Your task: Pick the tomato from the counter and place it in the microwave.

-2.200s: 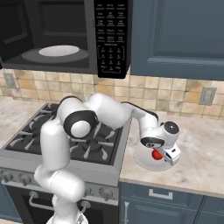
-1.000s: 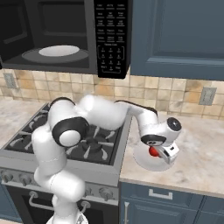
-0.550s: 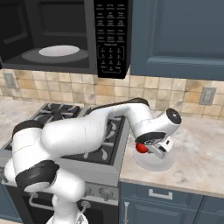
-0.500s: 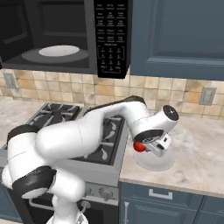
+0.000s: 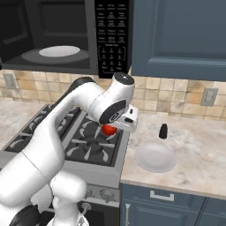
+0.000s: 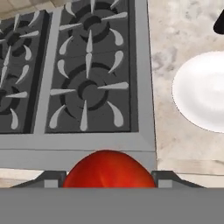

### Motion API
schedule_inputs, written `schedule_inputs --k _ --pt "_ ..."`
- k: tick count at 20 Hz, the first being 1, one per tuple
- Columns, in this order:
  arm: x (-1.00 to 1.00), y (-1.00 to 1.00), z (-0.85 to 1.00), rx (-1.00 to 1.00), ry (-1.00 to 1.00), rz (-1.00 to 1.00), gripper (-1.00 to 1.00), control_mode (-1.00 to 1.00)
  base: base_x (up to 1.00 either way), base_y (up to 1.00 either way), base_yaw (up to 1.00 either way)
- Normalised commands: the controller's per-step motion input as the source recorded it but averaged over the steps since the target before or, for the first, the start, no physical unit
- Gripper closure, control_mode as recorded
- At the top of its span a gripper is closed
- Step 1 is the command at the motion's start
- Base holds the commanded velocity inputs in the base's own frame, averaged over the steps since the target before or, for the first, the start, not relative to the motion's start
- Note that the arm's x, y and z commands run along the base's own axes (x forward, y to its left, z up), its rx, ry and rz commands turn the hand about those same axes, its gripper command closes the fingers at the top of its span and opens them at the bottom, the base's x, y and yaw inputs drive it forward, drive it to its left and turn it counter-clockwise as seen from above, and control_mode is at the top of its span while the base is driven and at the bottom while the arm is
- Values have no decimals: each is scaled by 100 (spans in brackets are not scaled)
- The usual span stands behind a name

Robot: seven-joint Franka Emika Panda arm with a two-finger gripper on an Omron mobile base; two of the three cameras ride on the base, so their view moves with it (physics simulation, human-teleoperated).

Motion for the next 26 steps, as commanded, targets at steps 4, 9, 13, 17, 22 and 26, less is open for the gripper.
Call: schedule_inputs --k 4,9,13,17,22,26 --pt "0 100 88 -10 -27 4 100 -100 0 0 0" --pt "18 100 78 -3 -30 0 100 -100 0 0 0" --pt "48 100 82 -1 -32 -4 100 -100 0 0 0" --pt "73 100 62 0 -24 -6 100 -100 0 0 0" --pt "80 88 81 0 -21 -6 100 -100 0 0 0" --pt "97 84 66 0 -7 -2 100 -100 0 0 0"
